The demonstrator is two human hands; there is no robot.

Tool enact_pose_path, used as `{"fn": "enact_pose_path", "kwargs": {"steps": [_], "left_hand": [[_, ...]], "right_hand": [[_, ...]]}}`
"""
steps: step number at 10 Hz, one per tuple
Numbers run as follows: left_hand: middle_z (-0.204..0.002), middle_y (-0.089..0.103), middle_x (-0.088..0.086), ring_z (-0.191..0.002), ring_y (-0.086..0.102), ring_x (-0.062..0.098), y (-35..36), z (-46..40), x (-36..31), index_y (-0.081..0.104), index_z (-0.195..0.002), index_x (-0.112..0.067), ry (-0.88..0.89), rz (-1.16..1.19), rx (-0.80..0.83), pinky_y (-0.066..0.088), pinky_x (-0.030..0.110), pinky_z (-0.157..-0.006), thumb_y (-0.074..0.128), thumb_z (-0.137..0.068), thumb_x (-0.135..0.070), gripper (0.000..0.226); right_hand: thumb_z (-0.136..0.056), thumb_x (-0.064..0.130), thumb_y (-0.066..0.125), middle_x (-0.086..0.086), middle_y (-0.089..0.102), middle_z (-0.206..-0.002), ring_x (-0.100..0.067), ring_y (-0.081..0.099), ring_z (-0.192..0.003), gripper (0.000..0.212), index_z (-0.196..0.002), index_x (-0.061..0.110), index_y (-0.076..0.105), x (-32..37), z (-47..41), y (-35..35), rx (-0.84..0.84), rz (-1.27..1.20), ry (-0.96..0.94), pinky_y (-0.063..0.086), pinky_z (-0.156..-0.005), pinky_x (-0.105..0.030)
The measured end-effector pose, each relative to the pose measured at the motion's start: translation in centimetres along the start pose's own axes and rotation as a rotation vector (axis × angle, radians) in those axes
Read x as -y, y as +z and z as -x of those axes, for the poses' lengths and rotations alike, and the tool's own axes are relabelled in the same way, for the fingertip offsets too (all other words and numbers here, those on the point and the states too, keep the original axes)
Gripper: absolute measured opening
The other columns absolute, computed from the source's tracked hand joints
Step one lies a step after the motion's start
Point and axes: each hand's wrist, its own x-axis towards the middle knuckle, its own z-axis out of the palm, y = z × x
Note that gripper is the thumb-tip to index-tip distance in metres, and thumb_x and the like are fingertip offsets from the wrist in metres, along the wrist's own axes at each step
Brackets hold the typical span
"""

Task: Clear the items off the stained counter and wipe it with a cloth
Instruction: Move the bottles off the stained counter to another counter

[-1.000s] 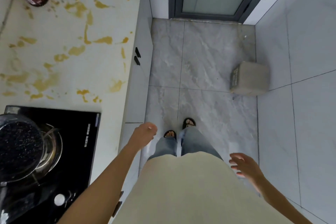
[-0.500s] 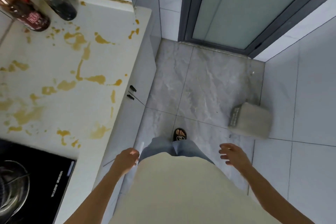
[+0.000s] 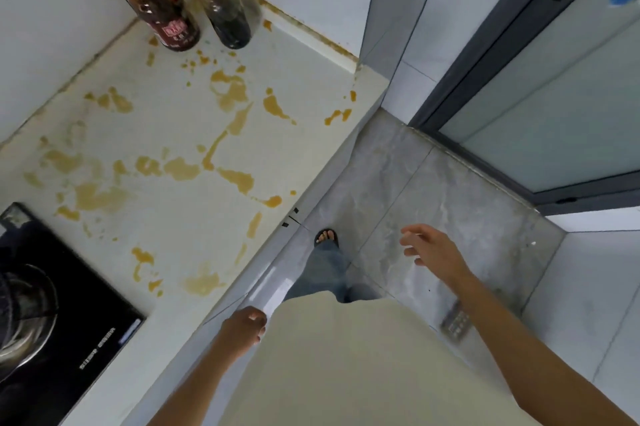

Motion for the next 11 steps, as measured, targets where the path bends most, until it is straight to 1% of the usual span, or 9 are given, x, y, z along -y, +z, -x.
{"fn": "enact_pose_path", "kwargs": {"steps": [1, 2, 4, 5, 7, 8, 9, 10, 11], "left_hand": [[-0.085, 0.07, -0.002, -0.074, 0.068, 0.015, -1.4, -0.6, -5.5, 0.074, -0.116, -0.011, 0.035, 0.03, -0.005, 0.058, 0.027, -0.07, 0.058, -0.105, -0.021, 0.023], [-0.103, 0.078, 0.004, -0.097, 0.075, 0.025, -2.9, -1.5, -9.3, 0.074, -0.111, -0.02, 0.154, 0.103, -0.013, 0.061, 0.043, -0.092, 0.058, -0.104, -0.028, 0.019], [-0.101, 0.075, -0.015, -0.089, 0.074, 0.009, -5.1, -2.7, -17.2, 0.066, -0.095, -0.043, 0.313, 0.185, -0.056, 0.06, 0.029, -0.086, 0.055, -0.103, -0.03, 0.019], [-0.098, 0.075, -0.015, -0.086, 0.073, 0.006, -5.2, -3.4, -19.2, 0.066, -0.093, -0.045, 0.273, 0.252, -0.106, 0.057, 0.023, -0.081, 0.055, -0.1, -0.035, 0.017], [-0.097, 0.078, -0.006, -0.09, 0.075, 0.019, -3.0, -2.8, -18.9, 0.072, -0.101, -0.031, 0.054, 0.466, -0.161, 0.061, 0.039, -0.092, 0.058, -0.102, -0.023, 0.016], [-0.094, 0.08, 0.007, -0.089, 0.077, 0.03, -1.0, -2.3, -17.6, 0.073, -0.094, -0.02, -0.069, 0.596, -0.173, 0.061, 0.049, -0.094, 0.055, -0.103, -0.009, 0.023], [-0.098, 0.079, 0.009, -0.084, 0.078, 0.029, 0.2, -1.7, -17.1, 0.072, -0.092, -0.018, -0.13, 0.652, -0.189, 0.063, 0.036, -0.076, 0.056, -0.105, -0.008, 0.023], [-0.095, 0.079, 0.007, -0.073, 0.074, 0.017, -0.6, -1.7, -18.2, 0.072, -0.1, -0.018, -0.167, 0.761, -0.24, 0.051, 0.017, -0.056, 0.056, -0.106, -0.012, 0.018], [-0.09, 0.079, -0.001, -0.073, 0.075, 0.013, -4.1, -2.5, -20.2, 0.073, -0.1, -0.022, -0.104, 0.821, -0.321, 0.049, 0.015, -0.054, 0.06, -0.103, -0.015, 0.016]], "right_hand": [[-0.105, 0.029, 0.057, 0.003, 0.073, -0.108, -0.014, 0.072, -0.096, 0.018, -0.119, 0.024, 0.066, 1.1, -1.8, -0.8, 0.025, 0.064, -0.006, 0.056, -0.086, -0.03], [-0.106, 0.025, 0.056, -0.003, 0.074, -0.11, -0.015, 0.071, -0.093, 0.019, -0.121, 0.018, 0.066, 0.7, -2.5, -2.2, 0.021, 0.12, 0.043, 0.055, -0.081, -0.028], [-0.104, 0.021, 0.059, -0.005, 0.077, -0.098, -0.023, 0.073, -0.087, 0.016, -0.113, 0.017, 0.071, 0.1, -5.0, -6.3, 0.043, 0.216, 0.218, 0.053, -0.071, -0.032], [-0.103, 0.023, 0.059, -0.001, 0.078, -0.094, -0.021, 0.075, -0.084, 0.015, -0.111, 0.02, 0.072, 2.0, -7.9, -7.9, 0.066, 0.299, 0.208, 0.052, -0.069, -0.03], [-0.102, 0.026, 0.059, 0.006, 0.078, -0.096, -0.014, 0.075, -0.087, 0.014, -0.109, 0.027, 0.071, 11.3, -15.6, -9.7, 0.199, 0.441, 0.011, 0.06, -0.079, -0.036], [-0.103, 0.028, 0.06, 0.008, 0.077, -0.099, -0.011, 0.074, -0.089, 0.012, -0.104, 0.034, 0.07, 17.4, -18.7, -8.6, 0.287, 0.477, -0.135, 0.06, -0.085, -0.039], [-0.102, 0.033, 0.06, 0.016, 0.077, -0.097, -0.007, 0.074, -0.092, 0.012, -0.105, 0.04, 0.07, 23.6, -20.8, -6.7, 0.366, 0.478, -0.26, 0.06, -0.087, -0.036], [-0.1, 0.036, 0.062, 0.017, 0.077, -0.098, -0.006, 0.075, -0.093, 0.012, -0.109, 0.04, 0.07, 29.3, -21.7, -3.7, 0.422, 0.433, -0.365, 0.062, -0.085, -0.037], [-0.097, 0.035, 0.067, 0.012, 0.077, -0.1, -0.012, 0.074, -0.096, 0.017, -0.112, 0.039, 0.071, 34.2, -22.4, -0.2, 0.443, 0.378, -0.442, 0.062, -0.087, -0.043]]}}
